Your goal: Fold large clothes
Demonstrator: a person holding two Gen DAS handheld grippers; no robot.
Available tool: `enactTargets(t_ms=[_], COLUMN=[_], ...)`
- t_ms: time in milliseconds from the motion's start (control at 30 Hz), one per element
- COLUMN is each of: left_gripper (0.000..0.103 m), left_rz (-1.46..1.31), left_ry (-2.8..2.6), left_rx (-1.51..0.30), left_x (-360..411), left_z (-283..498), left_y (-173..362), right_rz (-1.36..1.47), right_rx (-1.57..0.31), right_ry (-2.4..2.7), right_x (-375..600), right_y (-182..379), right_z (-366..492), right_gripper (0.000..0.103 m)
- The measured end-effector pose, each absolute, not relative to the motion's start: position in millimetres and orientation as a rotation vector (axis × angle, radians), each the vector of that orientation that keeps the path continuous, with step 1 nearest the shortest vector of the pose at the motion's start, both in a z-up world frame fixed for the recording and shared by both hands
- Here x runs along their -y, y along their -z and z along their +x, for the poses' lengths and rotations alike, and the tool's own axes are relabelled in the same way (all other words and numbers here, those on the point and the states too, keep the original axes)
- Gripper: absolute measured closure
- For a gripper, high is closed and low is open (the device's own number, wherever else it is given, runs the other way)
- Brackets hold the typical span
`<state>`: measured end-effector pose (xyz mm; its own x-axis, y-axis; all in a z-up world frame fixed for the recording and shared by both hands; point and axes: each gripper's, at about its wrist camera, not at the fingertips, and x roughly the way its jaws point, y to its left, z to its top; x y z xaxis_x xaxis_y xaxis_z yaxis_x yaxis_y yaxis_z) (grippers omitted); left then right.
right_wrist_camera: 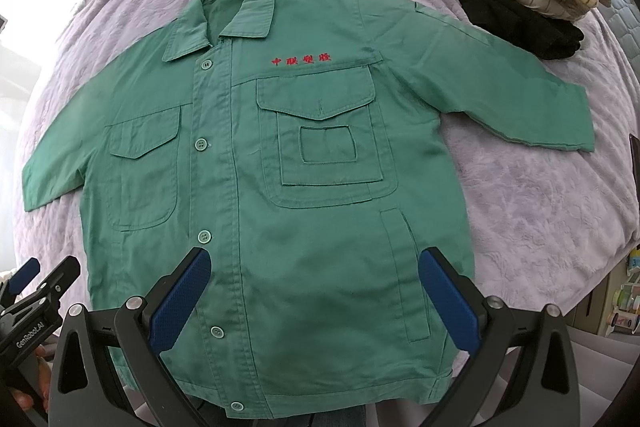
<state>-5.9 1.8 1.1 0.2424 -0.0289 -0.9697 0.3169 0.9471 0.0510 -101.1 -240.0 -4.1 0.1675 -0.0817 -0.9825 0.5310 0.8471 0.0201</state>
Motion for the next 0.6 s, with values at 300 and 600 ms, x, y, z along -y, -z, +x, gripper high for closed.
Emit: enactTargets(t_ms=[300, 600], left_gripper=[0.000, 0.000], left_rz=[0.257, 0.256], left_ry=[0.240, 0.241], left_rx=[-1.308, -1.310], left_x=[-1.6, -1.4], left_z=[-5.7, -5.2], left_y=[-1.2, -1.3], right_rz=[0.402, 0.401], right_rx=[-1.341, -1.340], right_ry=[0.452, 0.453], right_x=[239.8, 238.7], right_y=[4.3, 4.3], right_z=[-101.2, -100.9], right_gripper=[0.000, 0.000])
